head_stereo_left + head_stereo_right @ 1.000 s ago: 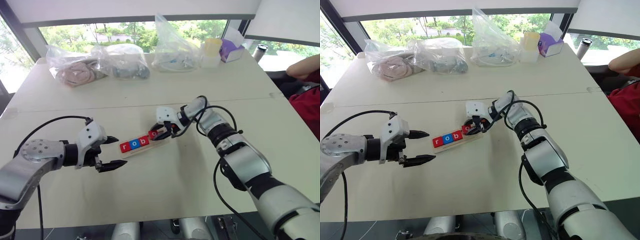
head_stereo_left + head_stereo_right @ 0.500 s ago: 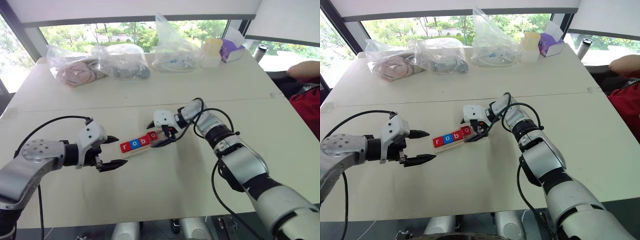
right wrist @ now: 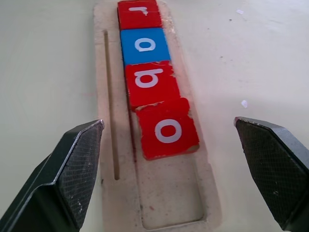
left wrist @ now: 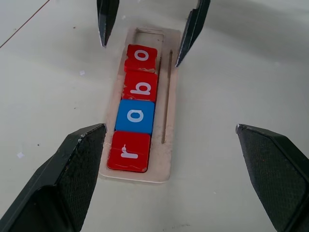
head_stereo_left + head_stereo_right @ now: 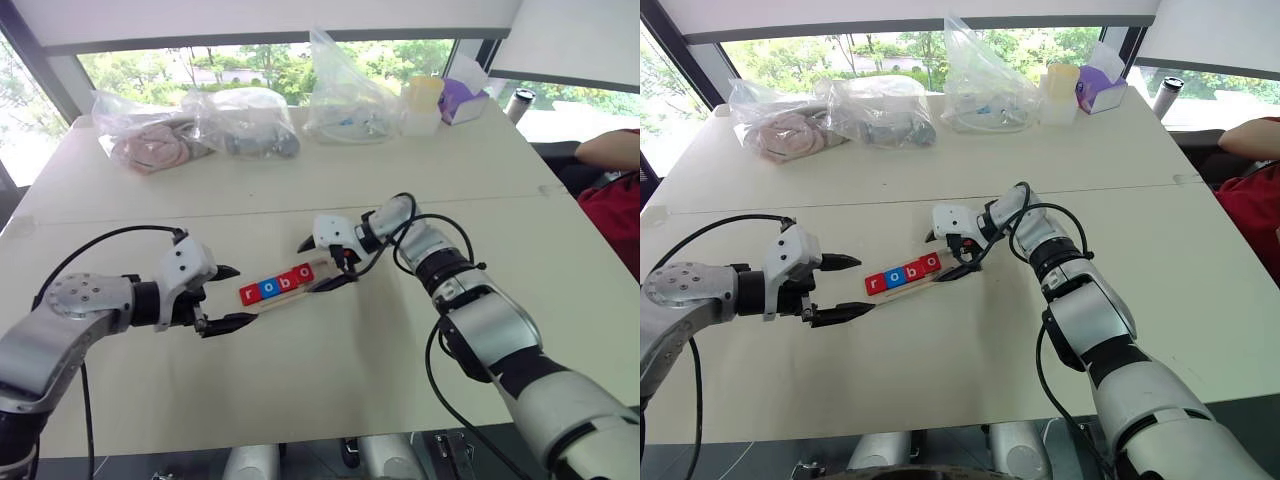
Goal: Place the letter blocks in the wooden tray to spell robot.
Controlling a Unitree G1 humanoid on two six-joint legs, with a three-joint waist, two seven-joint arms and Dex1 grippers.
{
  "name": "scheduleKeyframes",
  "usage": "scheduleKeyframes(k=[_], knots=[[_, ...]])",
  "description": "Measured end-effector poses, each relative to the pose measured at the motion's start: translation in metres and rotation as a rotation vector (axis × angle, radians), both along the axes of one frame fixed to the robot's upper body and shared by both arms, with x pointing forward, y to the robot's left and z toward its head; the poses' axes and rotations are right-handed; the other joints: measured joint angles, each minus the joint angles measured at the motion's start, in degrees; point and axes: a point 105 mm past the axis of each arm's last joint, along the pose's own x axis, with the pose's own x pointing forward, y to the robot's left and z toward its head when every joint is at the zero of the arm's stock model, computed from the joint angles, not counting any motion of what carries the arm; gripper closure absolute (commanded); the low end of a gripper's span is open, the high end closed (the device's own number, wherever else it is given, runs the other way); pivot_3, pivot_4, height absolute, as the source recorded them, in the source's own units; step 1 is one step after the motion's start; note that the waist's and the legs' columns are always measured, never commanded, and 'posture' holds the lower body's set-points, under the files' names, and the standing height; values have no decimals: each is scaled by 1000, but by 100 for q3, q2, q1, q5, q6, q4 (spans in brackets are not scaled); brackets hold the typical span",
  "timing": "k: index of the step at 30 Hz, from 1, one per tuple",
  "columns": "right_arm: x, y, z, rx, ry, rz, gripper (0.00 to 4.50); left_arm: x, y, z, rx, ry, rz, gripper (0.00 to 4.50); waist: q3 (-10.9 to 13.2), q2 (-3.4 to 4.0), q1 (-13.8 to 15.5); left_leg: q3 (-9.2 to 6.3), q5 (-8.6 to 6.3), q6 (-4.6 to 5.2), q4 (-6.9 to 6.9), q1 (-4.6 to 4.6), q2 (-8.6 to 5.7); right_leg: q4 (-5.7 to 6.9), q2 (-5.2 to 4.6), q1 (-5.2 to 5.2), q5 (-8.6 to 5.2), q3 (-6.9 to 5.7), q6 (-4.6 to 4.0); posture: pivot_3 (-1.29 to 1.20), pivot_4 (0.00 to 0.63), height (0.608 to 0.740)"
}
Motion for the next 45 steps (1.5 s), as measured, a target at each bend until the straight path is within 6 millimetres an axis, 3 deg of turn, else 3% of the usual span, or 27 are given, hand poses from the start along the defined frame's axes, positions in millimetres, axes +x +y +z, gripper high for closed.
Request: scheduleKeyframes(k=[13,21,34,45], knots=[[-18,-1,-15,-24,78,65,47,1,1,-1,0,3,2,0,0,0,4,0,0,0,1,0,0,0,0,0,0,0,0,0,150,740],[-17,-1,-6,-14,30,65,47,3,-2,-2,7,-3,-10,0,0,0,6,0,0,-1,1,0,-1,1,0,0,0,-1,1,0,150,740],[-29,-6,-13,-9,91,46,47,6,-3,-3,4,-3,-19,0,0,0,5,0,1,-1,2,0,-1,2,1,0,0,-1,1,0,150,740],[-30,-3,-7,-1,82,30,47,7,-4,-7,16,1,-24,0,0,0,5,0,1,-1,2,0,-1,2,1,0,0,-1,1,0,150,740]])
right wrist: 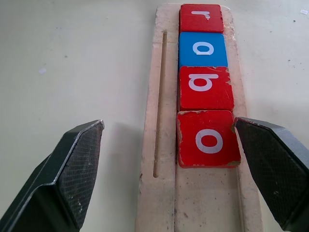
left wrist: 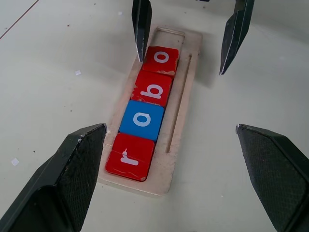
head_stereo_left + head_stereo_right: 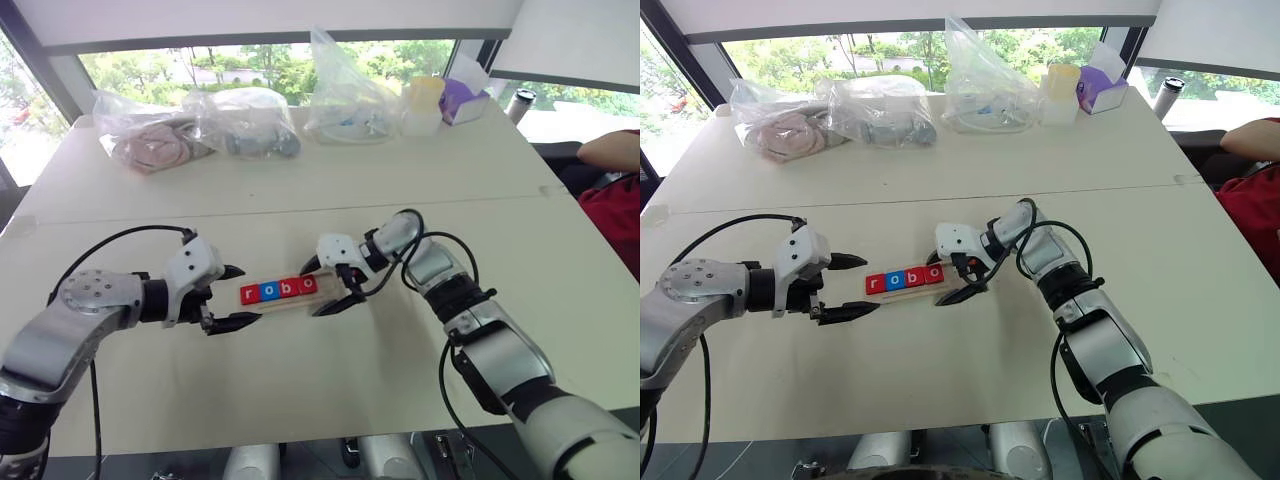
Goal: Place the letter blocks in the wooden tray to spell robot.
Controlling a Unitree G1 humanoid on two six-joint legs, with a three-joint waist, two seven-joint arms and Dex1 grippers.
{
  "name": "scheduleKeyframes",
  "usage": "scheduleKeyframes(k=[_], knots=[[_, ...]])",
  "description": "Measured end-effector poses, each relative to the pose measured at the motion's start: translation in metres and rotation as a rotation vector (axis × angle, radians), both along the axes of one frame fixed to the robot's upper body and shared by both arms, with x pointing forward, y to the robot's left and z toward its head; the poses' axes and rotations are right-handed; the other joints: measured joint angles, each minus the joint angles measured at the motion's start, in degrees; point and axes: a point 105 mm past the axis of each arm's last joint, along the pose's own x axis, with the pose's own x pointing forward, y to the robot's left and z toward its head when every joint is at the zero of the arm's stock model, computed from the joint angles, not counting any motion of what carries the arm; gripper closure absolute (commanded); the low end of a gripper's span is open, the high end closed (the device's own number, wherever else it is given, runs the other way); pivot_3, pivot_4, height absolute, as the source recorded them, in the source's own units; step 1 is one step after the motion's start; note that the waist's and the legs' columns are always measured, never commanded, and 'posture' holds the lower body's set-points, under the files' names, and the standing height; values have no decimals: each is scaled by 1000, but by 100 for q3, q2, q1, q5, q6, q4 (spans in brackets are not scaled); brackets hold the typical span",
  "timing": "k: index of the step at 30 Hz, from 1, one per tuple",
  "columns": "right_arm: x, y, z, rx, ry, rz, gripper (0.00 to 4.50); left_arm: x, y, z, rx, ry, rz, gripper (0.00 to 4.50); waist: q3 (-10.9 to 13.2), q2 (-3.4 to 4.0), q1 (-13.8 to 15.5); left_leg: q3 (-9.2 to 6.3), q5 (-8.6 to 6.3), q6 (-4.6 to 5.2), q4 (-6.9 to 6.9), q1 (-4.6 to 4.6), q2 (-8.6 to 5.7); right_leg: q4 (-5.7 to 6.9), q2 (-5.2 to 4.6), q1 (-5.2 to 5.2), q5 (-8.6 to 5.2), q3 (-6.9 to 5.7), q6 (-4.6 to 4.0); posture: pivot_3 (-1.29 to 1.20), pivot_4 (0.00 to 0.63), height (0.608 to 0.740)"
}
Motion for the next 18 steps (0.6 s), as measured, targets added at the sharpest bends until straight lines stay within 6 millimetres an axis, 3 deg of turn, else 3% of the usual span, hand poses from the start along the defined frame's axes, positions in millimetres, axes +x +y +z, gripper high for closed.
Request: scheduleKeyframes(k=[5,10,14,18], knots=[[13,-5,18,72,-63,-132,47,0,-1,0,-2,-2,1,0,0,0,9,-1,0,0,0,-2,0,0,-1,0,0,0,0,0,150,740],[34,-53,59,313,-116,-614,47,1,-14,11,-42,-29,-51,0,-2,-4,111,-16,2,-4,4,-19,-6,-4,-7,-4,-1,-4,1,0,150,740],[31,-104,53,355,-35,-1057,47,2,-30,29,-86,-72,-120,0,-4,0,163,-13,3,-6,4,-16,-8,-2,-5,-5,-1,-2,0,0,150,740],[19,-121,42,337,5,-1349,47,9,-42,38,-130,-90,-161,0,-5,1,102,-9,5,-9,3,-9,-7,4,3,-7,2,-2,-6,0,150,740]])
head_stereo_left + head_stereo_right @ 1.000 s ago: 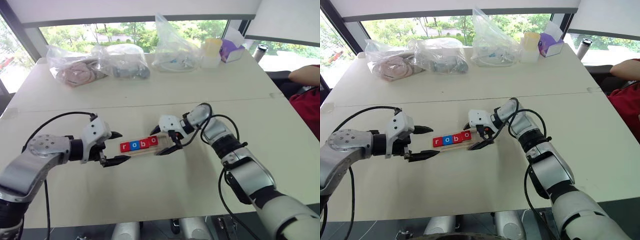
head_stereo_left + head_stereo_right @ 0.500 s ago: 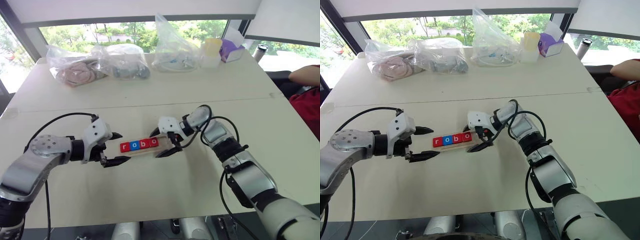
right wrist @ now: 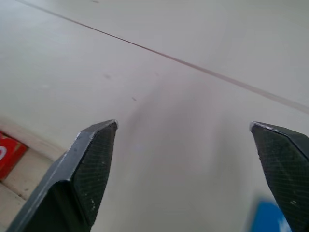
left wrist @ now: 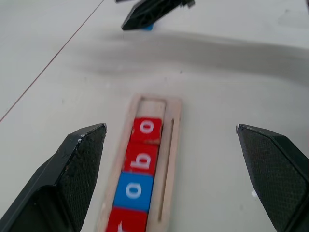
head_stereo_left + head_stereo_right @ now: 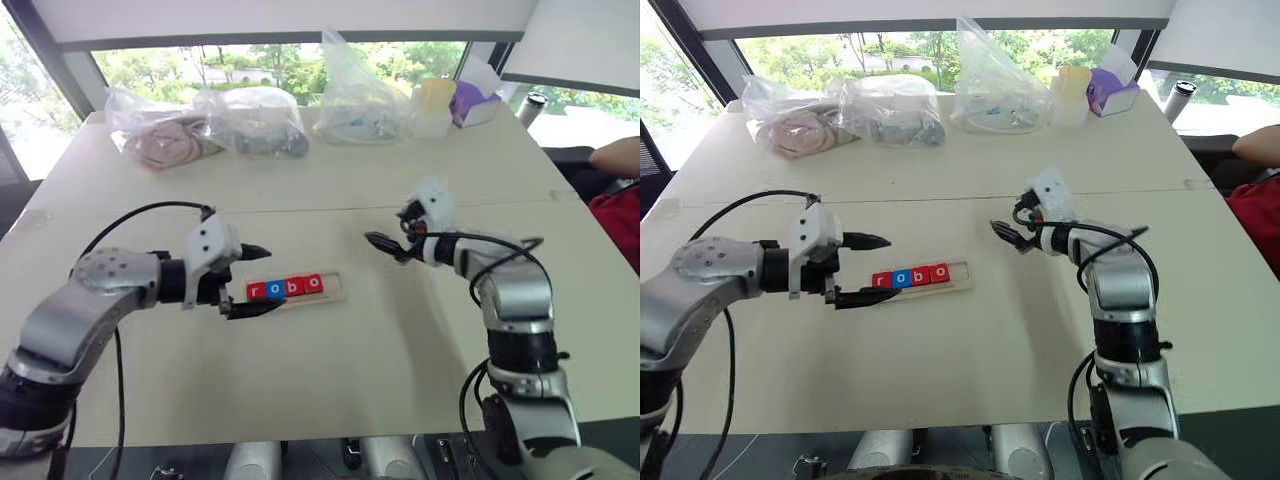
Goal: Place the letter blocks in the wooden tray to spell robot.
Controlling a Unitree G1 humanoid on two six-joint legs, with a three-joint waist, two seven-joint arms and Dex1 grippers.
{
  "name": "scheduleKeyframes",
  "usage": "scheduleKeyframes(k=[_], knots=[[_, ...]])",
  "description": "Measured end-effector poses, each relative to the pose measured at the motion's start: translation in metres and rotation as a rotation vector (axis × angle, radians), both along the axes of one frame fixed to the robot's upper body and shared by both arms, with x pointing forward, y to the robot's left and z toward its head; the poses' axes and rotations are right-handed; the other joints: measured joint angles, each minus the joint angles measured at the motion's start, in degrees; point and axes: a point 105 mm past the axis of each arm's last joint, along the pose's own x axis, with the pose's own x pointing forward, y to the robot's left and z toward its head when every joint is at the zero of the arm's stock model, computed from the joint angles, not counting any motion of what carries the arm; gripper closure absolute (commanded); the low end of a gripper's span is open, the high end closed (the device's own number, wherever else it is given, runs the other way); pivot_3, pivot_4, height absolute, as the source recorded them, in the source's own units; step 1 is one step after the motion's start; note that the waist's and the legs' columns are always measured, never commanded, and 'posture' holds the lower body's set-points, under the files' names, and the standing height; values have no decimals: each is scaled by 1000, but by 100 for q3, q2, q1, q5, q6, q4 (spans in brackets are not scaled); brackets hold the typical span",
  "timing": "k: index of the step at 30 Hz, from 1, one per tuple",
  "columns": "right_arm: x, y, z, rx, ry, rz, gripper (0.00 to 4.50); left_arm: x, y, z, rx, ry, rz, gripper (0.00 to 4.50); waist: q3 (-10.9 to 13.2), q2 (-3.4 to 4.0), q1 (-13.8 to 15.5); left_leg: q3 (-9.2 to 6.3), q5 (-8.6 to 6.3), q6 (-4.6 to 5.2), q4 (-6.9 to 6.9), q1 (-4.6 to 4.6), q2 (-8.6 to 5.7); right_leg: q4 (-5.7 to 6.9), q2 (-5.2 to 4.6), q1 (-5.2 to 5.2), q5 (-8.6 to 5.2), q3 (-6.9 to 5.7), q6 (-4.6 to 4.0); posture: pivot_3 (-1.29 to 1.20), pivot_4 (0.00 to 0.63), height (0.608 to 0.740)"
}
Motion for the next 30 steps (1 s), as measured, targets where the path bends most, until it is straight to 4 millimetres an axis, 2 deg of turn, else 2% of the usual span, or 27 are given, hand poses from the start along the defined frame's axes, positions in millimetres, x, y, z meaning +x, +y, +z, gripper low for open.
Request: scheduleKeyframes(k=[5,7,12,15,18,22,23,28,30], knots=[[-1,-17,3,-66,-28,-230,47,13,-2,-3,-13,12,3,0,-2,2,-83,0,1,-1,0,-3,-2,0,1,-1,-1,-1,3,0,150,740],[-2,-26,-5,-108,-22,-298,47,15,-2,-6,-6,18,-5,0,-2,1,-97,3,1,-1,-2,-6,-3,-6,-1,-1,-1,0,3,0,150,740],[-1,-31,-33,-160,41,-343,47,17,-4,-13,-10,37,-23,0,-2,0,-103,7,1,-1,-4,-14,-3,-5,-1,-12,-2,2,7,0,150,740],[4,-31,-38,-160,38,-346,47,18,-4,-11,-9,23,-25,0,-4,-2,-103,7,1,-1,-3,-11,-3,-4,0,-10,-2,2,7,0,150,740],[14,-25,-41,-119,34,-333,915,18,-5,-11,-6,13,-22,0,-4,-3,-125,11,1,-1,-2,-6,-2,-4,1,-7,-2,6,7,0,150,740],[17,-20,-43,-98,29,-312,2997,16,-4,-15,-5,23,-17,0,-4,-3,-108,8,1,0,-2,-5,-1,-3,2,-5,-2,5,7,0,150,740],[18,-20,-43,-99,25,-316,3323,16,-4,-15,-4,23,-18,0,-4,-3,-104,8,1,0,-1,-6,-1,-3,2,-5,-1,5,7,0,150,740],[16,-20,-43,-93,36,-333,3309,13,-4,-16,6,21,-21,0,-5,-4,-98,8,1,0,1,-7,-2,-5,-1,-3,-1,6,7,0,150,740],[9,-13,-41,-55,59,-368,3309,11,-4,-16,11,19,-24,0,-5,-4,-99,2,1,0,-2,-11,-1,-3,1,-8,0,5,6,0,150,740]])
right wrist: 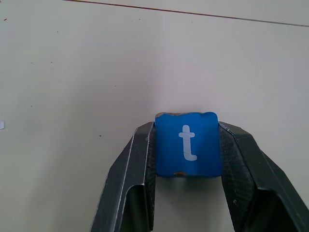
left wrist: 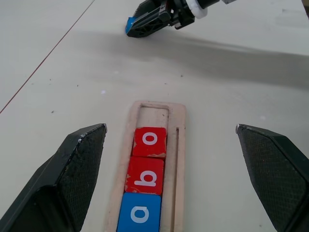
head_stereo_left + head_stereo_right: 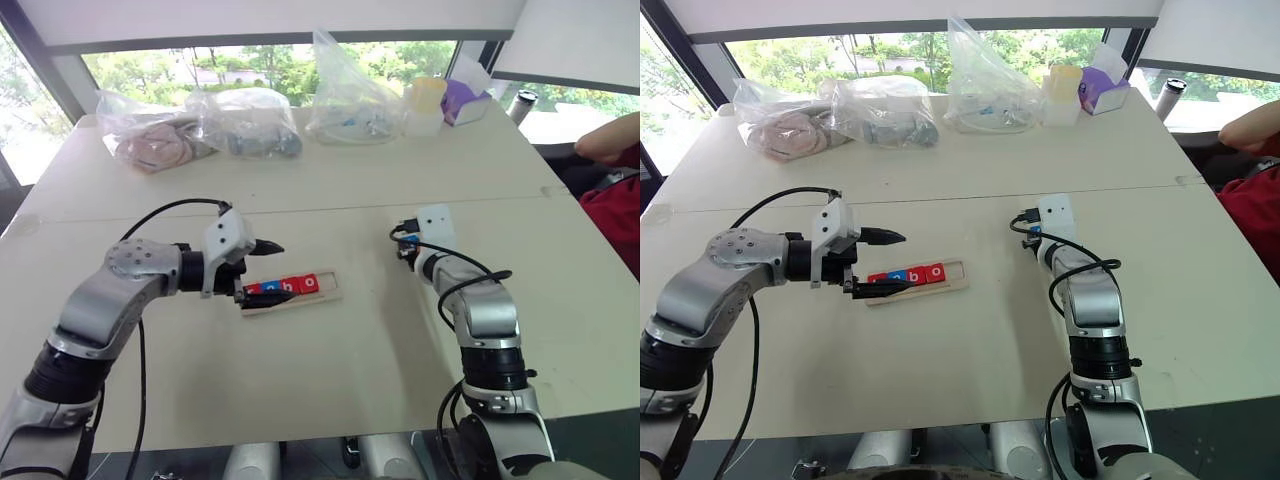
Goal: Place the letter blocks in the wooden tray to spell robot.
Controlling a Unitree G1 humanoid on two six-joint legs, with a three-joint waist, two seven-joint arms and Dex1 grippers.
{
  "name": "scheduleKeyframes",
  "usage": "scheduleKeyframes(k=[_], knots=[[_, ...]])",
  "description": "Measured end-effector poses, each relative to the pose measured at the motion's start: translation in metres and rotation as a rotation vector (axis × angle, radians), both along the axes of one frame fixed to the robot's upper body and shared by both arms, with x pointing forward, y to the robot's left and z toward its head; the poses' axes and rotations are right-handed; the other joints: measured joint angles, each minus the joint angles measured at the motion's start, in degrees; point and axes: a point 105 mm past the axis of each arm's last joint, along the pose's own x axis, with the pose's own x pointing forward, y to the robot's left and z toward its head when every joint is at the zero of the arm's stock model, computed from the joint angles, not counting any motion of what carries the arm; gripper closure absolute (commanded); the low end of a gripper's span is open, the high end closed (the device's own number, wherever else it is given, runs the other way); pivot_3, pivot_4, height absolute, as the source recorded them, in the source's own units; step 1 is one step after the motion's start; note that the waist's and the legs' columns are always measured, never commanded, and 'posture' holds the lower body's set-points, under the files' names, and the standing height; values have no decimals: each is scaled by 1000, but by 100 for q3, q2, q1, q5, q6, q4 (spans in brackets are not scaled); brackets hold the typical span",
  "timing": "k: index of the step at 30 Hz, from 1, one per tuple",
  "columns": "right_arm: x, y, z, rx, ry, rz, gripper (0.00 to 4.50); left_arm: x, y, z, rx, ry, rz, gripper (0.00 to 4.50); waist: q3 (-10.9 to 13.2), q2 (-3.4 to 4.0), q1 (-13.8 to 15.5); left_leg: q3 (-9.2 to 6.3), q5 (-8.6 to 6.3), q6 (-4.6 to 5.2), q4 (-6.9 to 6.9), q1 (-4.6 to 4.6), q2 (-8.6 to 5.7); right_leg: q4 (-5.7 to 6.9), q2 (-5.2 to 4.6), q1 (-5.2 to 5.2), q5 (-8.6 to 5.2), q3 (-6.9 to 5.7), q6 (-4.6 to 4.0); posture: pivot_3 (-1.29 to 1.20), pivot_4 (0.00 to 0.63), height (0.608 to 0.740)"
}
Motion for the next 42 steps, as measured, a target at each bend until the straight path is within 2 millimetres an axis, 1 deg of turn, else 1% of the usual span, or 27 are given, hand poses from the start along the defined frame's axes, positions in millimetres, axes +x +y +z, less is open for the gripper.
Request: scheduleKeyframes(k=[2,4,6,8,12,13,15,16,17,18,19,20,23,24,26,28,29,30,31,32,33,35,37,39,42], knots=[[-13,14,7,66,10,-25,3309,0,1,0,4,2,0,0,0,1,-5,-2,0,0,-7,-8,3,6,2,-17,0,-1,-1,0,150,740],[-25,22,13,90,16,-28,3309,0,1,0,6,2,1,0,0,1,-6,-3,0,0,-10,-7,5,5,2,-18,-1,-2,-2,0,150,740],[-33,25,16,85,31,-41,3309,0,2,0,9,3,0,0,0,2,-1,-2,0,0,-8,-8,4,4,1,-17,-1,-4,-1,0,150,740],[-40,26,12,77,67,-60,3309,0,3,-1,19,5,0,0,0,2,0,2,0,0,-6,-8,2,1,-2,-16,-3,-3,1,0,150,740],[-51,30,-3,86,153,-86,3309,0,3,-1,24,12,-9,0,0,1,-3,4,0,0,-5,-8,1,-2,-2,-15,-15,-2,15,0,150,740],[-52,31,-3,91,156,-88,3309,1,3,-1,24,10,-10,0,0,2,-3,3,0,0,-5,-8,1,-2,-1,-16,-14,-2,16,0,150,740],[-52,32,-3,97,158,-92,2278,2,3,1,24,8,-12,0,0,1,-5,3,0,0,-7,-7,1,-2,-1,-15,-14,-2,17,0,150,740],[-51,32,-4,111,160,-99,1893,2,2,0,26,8,-14,0,0,1,-8,3,0,0,-7,-6,2,-2,-1,-14,-14,-2,17,0,150,740],[-50,31,-4,129,155,-107,1414,2,1,0,29,9,-19,0,0,1,-9,4,0,0,-7,-6,2,-2,-1,-15,-14,-2,18,0,150,740],[-48,31,-3,141,152,-109,809,2,0,-2,31,14,-25,0,0,1,-8,3,0,0,-7,-6,2,-2,-1,-14,-13,-2,18,0,150,740],[-47,32,-2,151,147,-109,376,2,-1,-4,32,21,-30,0,0,1,-7,3,0,0,-7,-6,2,-2,-1,-14,-13,-2,18,0,150,740],[-46,31,-1,155,145,-107,48,2,0,-5,32,30,-32,0,0,2,-7,4,0,0,-6,-7,2,-2,-1,-15,-13,-2,18,0,150,740],[-42,29,7,143,125,-56,48,2,3,-6,43,39,-35,0,1,2,-2,4,0,0,-6,-9,1,-4,-2,-15,-14,-2,17,0,150,740],[-40,27,14,113,94,-15,48,2,5,-6,49,40,-36,0,2,4,-4,6,0,0,-7,-10,0,-6,-3,-15,-15,-2,17,0,150,740],[-29,20,45,35,-36,120,48,3,9,-6,63,41,-37,0,5,7,-10,13,0,0,-6,-10,-5,-11,-7,-15,-17,2,19,0,150,740],[-25,17,73,-19,-144,278,48,3,9,-3,62,35,-52,0,4,4,0,10,0,1,-7,-11,-6,-14,-6,-12,-19,0,22,0,150,740],[-28,18,85,-72,-196,419,48,3,8,0,61,28,-67,0,3,1,5,6,-1,2,-7,-8,-6,-19,-4,-4,-21,-5,27,0,150,740],[-32,20,87,-107,-210,531,48,3,7,3,60,24,-78,0,3,-1,6,5,-4,6,-11,-5,-6,-24,-4,1,-24,-8,32,0,150,740],[-36,17,83,-148,-202,634,48,2,6,4,58,23,-91,0,3,-1,6,4,-6,11,-13,-3,-5,-31,-3,7,-25,-10,34,0,150,740],[-42,13,70,-181,-158,753,48,0,7,5,63,27,-100,0,3,-1,-2,5,-11,18,-14,-2,-4,-37,-2,10,-27,-10,36,0,150,740],[-46,6,57,-201,-105,838,48,-1,9,4,72,31,-103,0,5,-2,-8,10,-12,20,-14,-4,-3,-40,-2,9,-26,-7,37,0,150,740],[-51,-5,38,-215,-28,950,48,-4,11,4,94,32,-109,0,7,-3,-42,21,-13,22,-11,-3,-3,-39,-2,6,-24,2,38,0,150,740],[-51,-18,28,-249,16,1031,48,-13,15,1,131,42,-131,0,7,-3,-85,25,-13,22,-11,0,-1,-37,-3,6,-23,6,38,0,150,740],[-47,-31,20,-285,38,1064,48,-19,19,-3,154,61,-144,0,8,-4,-90,23,-13,22,-6,1,-1,-28,-2,5,-23,5,37,0,150,740],[-43,-34,15,-303,34,1105,48,-25,20,-3,148,68,-156,0,8,-4,-79,19,-12,21,1,4,-1,-14,0,5,-24,5,34,0,150,740]])
